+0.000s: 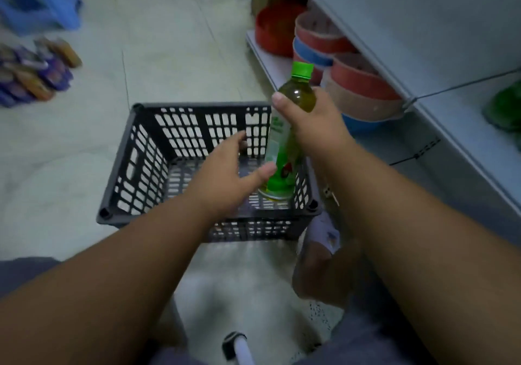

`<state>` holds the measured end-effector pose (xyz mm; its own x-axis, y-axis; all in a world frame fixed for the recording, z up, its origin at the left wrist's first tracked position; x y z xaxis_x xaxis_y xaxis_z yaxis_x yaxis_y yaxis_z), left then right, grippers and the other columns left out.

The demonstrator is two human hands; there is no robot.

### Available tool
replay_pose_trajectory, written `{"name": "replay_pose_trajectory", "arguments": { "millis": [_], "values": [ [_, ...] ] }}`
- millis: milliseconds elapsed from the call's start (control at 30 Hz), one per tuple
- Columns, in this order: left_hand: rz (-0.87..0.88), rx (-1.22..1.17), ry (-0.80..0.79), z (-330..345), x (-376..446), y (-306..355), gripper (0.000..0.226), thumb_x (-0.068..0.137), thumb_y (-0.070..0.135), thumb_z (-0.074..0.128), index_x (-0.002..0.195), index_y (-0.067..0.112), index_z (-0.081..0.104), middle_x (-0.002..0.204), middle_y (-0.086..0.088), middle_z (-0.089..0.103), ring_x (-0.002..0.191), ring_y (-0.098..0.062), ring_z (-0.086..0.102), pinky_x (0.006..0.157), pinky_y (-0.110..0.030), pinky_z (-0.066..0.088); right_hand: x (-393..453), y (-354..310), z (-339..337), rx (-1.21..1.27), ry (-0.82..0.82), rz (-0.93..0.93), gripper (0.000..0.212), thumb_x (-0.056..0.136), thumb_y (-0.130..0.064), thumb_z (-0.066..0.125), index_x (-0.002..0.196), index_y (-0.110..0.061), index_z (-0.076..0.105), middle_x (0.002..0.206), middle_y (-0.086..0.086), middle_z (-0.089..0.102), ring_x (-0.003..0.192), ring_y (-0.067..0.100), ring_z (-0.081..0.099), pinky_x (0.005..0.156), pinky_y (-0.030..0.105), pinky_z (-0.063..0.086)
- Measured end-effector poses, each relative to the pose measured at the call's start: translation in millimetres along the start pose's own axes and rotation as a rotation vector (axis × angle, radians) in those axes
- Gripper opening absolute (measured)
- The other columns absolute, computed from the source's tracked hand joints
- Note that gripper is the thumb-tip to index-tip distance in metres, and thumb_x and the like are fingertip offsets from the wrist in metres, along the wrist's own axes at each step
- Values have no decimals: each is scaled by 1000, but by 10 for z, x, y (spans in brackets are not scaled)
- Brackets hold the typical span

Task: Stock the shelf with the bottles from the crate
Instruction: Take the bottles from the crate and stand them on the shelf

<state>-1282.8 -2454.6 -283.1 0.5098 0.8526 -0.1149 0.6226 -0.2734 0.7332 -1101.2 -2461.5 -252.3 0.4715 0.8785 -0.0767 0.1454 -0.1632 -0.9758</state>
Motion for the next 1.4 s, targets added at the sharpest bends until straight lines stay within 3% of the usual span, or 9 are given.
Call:
{"name": "replay_pose_trajectory", "arguments": {
  "millis": [133,333,633,733,800,900,1000,1267,1400],
  "values": [
    [94,-76,6,-52,-234,728,118,56,83,60,155,26,29,150,7,47,134,-10,45,111,-41,40,-511,-635,-540,67,76,-169,63,69,-59,76,121,-29,55,98,-16,69,88,-3,68,77,27,54],
    [277,-123,-52,198,-351,1498,107,54,78,71,146,34,39,140,15,54,125,-3,50,106,-37,44,-1132,-1220,-1340,-69,246,-286,71,67,-70,71,123,-32,49,108,-12,66,96,3,66,82,33,57],
    [542,-175,-271,781,-371,2394,106,58,76,71,148,32,37,141,13,51,128,-6,50,107,-41,45,-1766,-1278,-2270,-215,644,-261,72,78,-59,72,136,-28,41,118,-6,59,105,11,60,90,33,52],
    [599,-132,-328,1107,-317,2621,78,59,76,70,125,44,44,123,34,54,112,12,53,89,-22,51,-1813,-1122,-2533,-261,754,-215,73,78,-60,72,137,-29,42,117,-13,61,104,3,60,85,22,49],
    [649,-98,-338,1343,-281,2809,61,60,76,68,109,57,37,103,40,53,96,20,52,71,-8,42,-1833,-992,-2740,-280,829,-177,69,78,-57,73,134,-30,43,114,-19,61,104,-2,59,84,19,47],
    [737,-50,-371,1795,-239,3036,67,63,73,68,120,44,46,107,23,54,100,-1,58,76,-23,47,-1887,-764,-3070,-319,932,-95,63,77,-55,75,128,-34,45,113,-20,64,105,2,61,89,30,51],
    [780,7,-335,2199,-210,3167,87,68,67,75,139,28,44,132,3,56,119,-21,54,95,-36,48,-1987,-550,-3396,-343,1050,-14,57,72,-55,78,116,-40,44,99,-29,62,94,-8,60,77,24,51],
    [780,144,-315,2804,-155,3186,94,76,67,70,145,10,42,137,-9,53,125,-29,48,104,-36,37,-1908,-265,-3847,-378,1134,95,66,67,-57,79,117,-36,43,100,-20,63,86,-5,59,63,23,48],
    [789,217,-246,2934,-116,3129,92,76,71,65,140,7,44,135,-11,52,125,-30,45,104,-38,34,-1714,-254,-3916,-394,1080,69,66,69,-53,81,118,-33,42,103,-17,63,93,5,64,70,27,54]
  ]
}}
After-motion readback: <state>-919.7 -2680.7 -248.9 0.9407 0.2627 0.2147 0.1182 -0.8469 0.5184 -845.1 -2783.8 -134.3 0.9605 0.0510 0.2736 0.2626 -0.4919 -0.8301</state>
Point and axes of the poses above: each hand's wrist, its own x-axis towards the middle knuckle, its own z-axis out of the palm, y = z × x, the point moved 4 cm from there along x, towards the middle knuckle
